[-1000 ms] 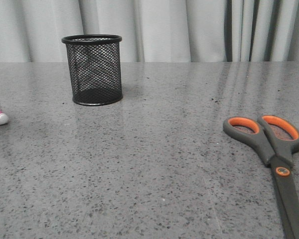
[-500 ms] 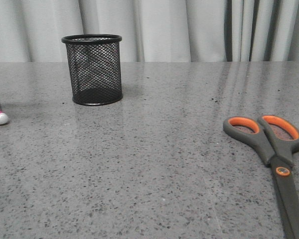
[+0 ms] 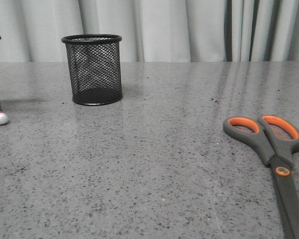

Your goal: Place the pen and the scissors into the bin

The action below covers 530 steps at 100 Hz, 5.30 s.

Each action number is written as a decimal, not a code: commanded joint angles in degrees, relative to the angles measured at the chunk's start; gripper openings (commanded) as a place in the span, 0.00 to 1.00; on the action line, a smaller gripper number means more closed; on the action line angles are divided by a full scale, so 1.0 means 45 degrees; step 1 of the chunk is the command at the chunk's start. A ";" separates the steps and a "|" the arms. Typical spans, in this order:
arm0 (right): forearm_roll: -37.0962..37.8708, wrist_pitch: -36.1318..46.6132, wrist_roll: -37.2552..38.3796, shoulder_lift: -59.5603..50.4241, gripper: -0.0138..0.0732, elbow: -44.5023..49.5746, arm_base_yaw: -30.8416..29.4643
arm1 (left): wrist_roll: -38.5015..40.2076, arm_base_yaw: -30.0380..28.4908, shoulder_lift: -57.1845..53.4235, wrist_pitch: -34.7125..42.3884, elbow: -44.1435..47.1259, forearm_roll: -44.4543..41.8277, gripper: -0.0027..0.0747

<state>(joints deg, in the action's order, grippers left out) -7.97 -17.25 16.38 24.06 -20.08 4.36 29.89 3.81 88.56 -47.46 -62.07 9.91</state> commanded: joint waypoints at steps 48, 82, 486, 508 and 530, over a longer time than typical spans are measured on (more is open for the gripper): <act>0.0038 0.0750 -0.0056 0.0161 0.53 -0.0478 0.0027 | -0.1922 0.0122 0.0726 -0.0573 -0.0388 -0.0756 0.01; 0.0038 0.0773 -0.0056 0.0183 0.53 -0.0478 0.0027 | -0.9911 0.1196 -0.1805 0.6254 -0.0496 0.5400 0.01; 0.0231 -0.8586 0.2927 1.4465 0.07 -0.7764 0.5458 | -1.4258 0.6111 -0.6672 0.6631 -0.1635 0.7338 0.48; 0.1220 -0.7267 0.2719 1.3782 0.08 -0.8428 0.5458 | -1.4258 0.6111 -0.6707 0.6423 -0.1635 0.7314 0.48; 0.1416 -0.4565 0.2229 1.2090 0.08 -1.1226 0.5535 | -1.4258 0.6111 -0.7199 0.6449 -0.1635 0.7122 0.48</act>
<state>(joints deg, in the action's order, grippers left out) -2.61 -46.05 28.18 83.04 -63.76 28.84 -34.06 30.86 58.22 -21.70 -67.71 40.90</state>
